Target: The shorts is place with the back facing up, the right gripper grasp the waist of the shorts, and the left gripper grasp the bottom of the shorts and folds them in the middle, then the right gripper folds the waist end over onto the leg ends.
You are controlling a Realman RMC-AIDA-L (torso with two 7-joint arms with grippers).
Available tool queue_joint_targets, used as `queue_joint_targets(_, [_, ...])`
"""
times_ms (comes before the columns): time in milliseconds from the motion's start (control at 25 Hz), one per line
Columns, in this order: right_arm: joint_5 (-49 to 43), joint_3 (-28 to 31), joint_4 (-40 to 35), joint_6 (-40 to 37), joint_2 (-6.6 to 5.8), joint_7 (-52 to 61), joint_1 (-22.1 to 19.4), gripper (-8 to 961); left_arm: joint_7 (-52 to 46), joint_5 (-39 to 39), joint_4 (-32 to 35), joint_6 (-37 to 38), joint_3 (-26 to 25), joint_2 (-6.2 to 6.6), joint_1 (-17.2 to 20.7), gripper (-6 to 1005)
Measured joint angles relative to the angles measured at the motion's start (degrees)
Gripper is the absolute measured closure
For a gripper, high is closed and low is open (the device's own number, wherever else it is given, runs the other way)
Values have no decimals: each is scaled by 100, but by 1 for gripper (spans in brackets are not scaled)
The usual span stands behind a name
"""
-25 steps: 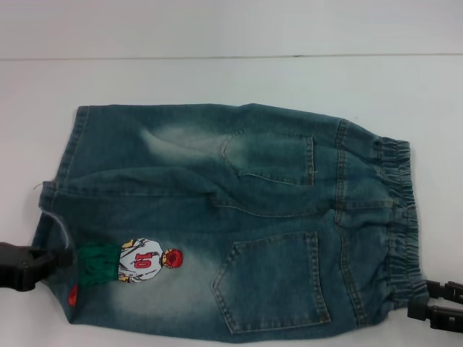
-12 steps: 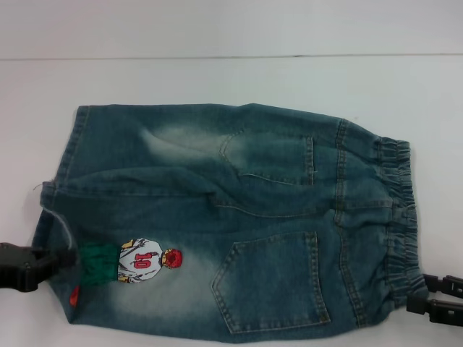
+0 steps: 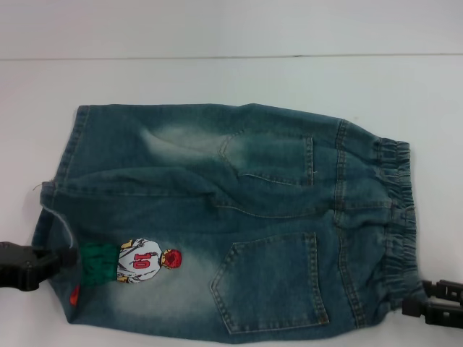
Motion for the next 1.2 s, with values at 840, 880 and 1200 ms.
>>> queue_joint_targets(840, [-296, 11, -176, 124, 55, -252, 130, 771, 0, -1, -9, 64, 0, 9, -102, 979])
queue_joint_targets(880, [-296, 10, -177, 119, 56, -254, 130, 800, 0, -5, -9, 70, 0, 9, -104, 979])
queue_joint_targets(1200, [-59, 85, -136, -68, -2, -233, 126, 916, 0, -219, -9, 83, -37, 15, -61, 979])
